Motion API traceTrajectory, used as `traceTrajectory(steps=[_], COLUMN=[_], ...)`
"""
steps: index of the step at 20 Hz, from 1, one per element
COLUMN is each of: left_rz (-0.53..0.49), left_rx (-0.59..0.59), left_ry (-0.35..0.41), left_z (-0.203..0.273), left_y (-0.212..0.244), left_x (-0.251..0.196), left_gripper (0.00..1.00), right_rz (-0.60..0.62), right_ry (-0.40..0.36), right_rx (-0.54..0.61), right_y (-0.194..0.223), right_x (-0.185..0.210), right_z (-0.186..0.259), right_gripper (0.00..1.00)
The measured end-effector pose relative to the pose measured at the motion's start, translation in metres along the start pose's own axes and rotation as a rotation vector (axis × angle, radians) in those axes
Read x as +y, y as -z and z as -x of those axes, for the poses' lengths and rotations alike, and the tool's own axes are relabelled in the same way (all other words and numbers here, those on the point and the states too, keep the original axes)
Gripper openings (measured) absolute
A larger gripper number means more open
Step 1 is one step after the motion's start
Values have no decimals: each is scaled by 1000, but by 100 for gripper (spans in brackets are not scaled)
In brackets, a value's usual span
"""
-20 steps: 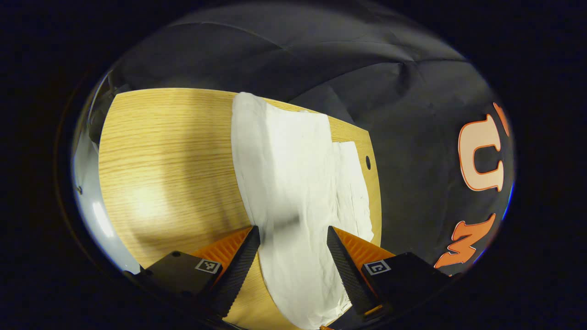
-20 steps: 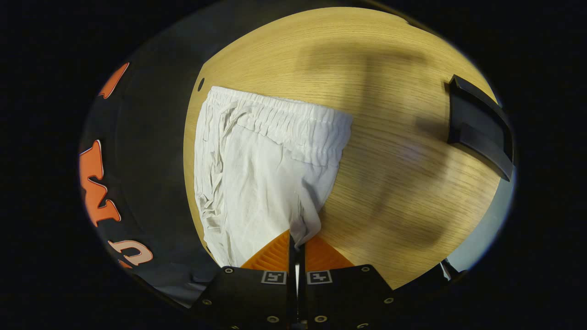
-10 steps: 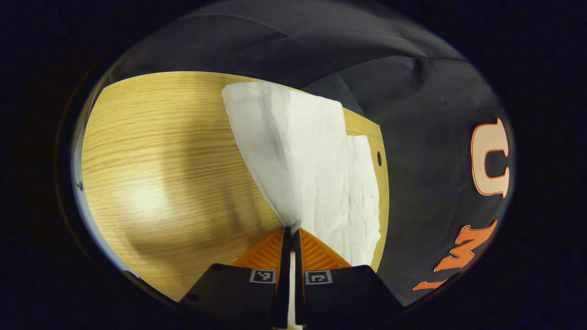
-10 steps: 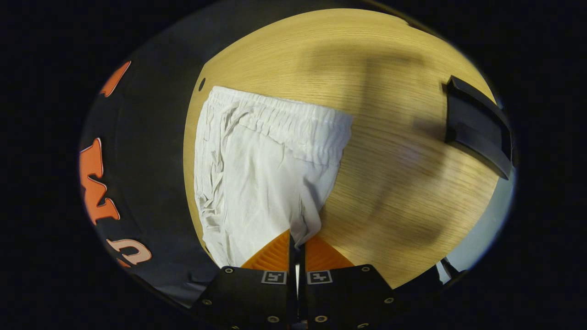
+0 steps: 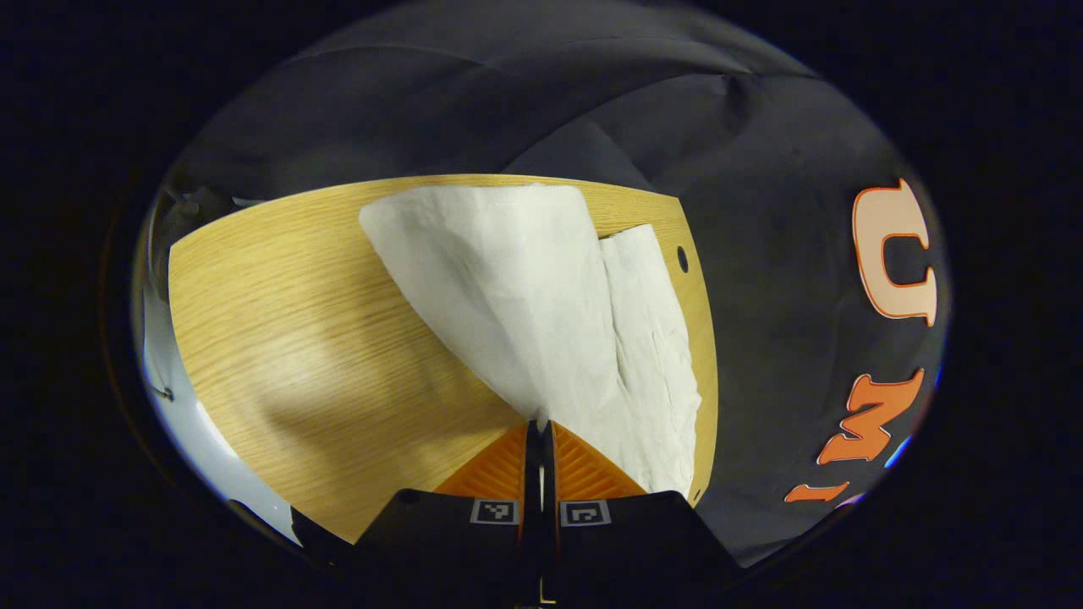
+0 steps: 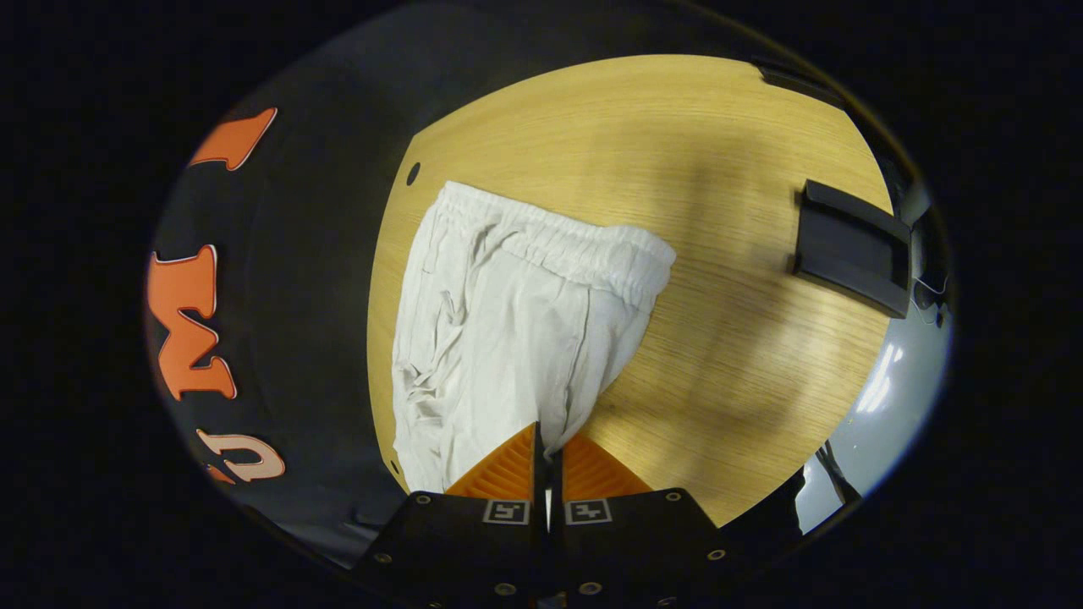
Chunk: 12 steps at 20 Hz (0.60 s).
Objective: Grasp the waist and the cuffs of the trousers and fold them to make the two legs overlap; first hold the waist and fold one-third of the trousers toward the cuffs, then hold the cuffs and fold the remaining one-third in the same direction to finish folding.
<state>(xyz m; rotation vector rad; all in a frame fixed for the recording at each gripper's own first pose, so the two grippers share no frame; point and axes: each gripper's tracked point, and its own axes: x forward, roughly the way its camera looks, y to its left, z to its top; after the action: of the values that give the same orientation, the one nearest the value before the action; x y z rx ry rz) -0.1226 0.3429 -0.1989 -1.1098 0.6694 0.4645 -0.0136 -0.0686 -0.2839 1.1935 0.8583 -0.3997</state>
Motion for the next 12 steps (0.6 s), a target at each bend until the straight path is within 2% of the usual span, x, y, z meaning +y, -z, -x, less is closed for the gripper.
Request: traceTrajectory(steps=[3, 8, 10, 12], left_rz=[-47, -226, -248, -264], left_rx=[33, 35, 34, 33], left_ry=[59, 113, 129, 114], left_z=[11, 16, 8, -7], left_y=[-9, -29, -37, -44], left_x=[-33, -98, -125, -139], left_gripper=[4, 2, 4, 4], right_rz=[-3, 52, 72, 80], right_ry=[-36, -76, -70, -84], right_rx=[-24, -62, -85, -76], right_y=[-7, -24, -38, -48], right_x=[23, 82, 103, 128], right_z=[12, 17, 14, 7], right_gripper=[1, 1, 0, 0])
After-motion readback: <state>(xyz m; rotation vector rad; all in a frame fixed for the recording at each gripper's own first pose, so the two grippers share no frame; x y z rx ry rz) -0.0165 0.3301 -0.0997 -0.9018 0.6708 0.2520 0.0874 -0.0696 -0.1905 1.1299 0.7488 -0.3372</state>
